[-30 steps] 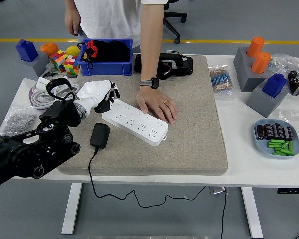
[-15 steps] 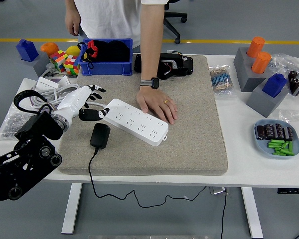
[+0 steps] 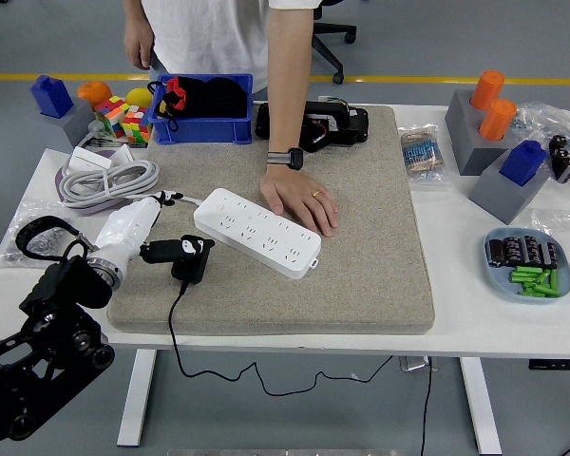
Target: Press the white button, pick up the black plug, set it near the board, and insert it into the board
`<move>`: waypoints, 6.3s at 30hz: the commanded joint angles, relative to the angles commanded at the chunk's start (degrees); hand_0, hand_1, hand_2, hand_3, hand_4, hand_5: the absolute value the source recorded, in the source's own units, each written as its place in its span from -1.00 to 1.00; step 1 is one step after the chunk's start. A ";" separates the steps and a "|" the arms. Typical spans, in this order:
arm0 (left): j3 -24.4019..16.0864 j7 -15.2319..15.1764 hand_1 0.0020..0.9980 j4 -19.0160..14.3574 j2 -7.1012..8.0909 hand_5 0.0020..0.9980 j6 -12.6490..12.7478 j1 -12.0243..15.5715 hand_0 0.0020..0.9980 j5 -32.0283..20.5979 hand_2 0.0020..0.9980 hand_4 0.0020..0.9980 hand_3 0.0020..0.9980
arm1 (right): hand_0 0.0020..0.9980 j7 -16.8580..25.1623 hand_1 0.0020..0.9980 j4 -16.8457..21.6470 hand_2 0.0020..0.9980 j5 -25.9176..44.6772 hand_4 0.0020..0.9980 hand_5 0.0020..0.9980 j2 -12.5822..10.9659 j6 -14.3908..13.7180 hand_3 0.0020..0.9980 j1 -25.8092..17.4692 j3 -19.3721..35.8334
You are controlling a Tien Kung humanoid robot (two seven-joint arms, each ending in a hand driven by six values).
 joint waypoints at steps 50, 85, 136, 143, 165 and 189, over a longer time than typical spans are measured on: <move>4.91 6.56 -0.19 6.82 -4.58 -0.77 4.61 -0.23 -0.41 6.23 -0.04 0.76 0.48 | 0.28 0.32 0.29 0.03 0.25 0.13 0.36 -0.08 0.42 -0.27 0.21 -0.38 0.02; 7.05 -4.40 -0.62 7.98 -3.81 -1.00 11.85 -3.49 -0.66 4.31 -0.46 0.12 0.13 | 0.27 0.80 0.28 0.01 0.24 0.35 0.36 -0.08 0.54 -0.69 0.21 -0.37 -0.48; 13.93 0.23 -0.60 17.88 -6.81 -1.00 11.10 -12.21 -0.64 4.91 -0.46 0.20 0.14 | 0.27 0.77 0.28 0.00 0.24 1.00 0.35 -0.09 0.11 -0.70 0.20 -0.37 -1.90; 13.87 1.33 -0.61 17.33 -6.80 -1.00 10.23 -11.98 -0.64 5.04 -0.47 0.22 0.14 | 0.27 0.77 0.28 0.02 0.24 0.98 0.35 -0.09 0.23 -0.69 0.20 -0.50 -1.81; 13.23 2.28 -0.55 16.81 -7.13 -1.00 8.65 -12.12 -0.57 4.06 -0.43 0.36 0.09 | 0.27 0.76 0.28 0.01 0.23 0.94 0.35 -0.09 0.32 -0.72 0.20 -0.49 -1.56; 12.58 4.07 -0.30 16.08 -7.05 -1.00 5.84 -12.05 -0.49 3.30 -0.19 0.64 0.17 | 0.27 0.76 0.28 -0.02 0.23 0.93 0.34 -0.10 0.41 -0.73 0.20 -0.54 -1.45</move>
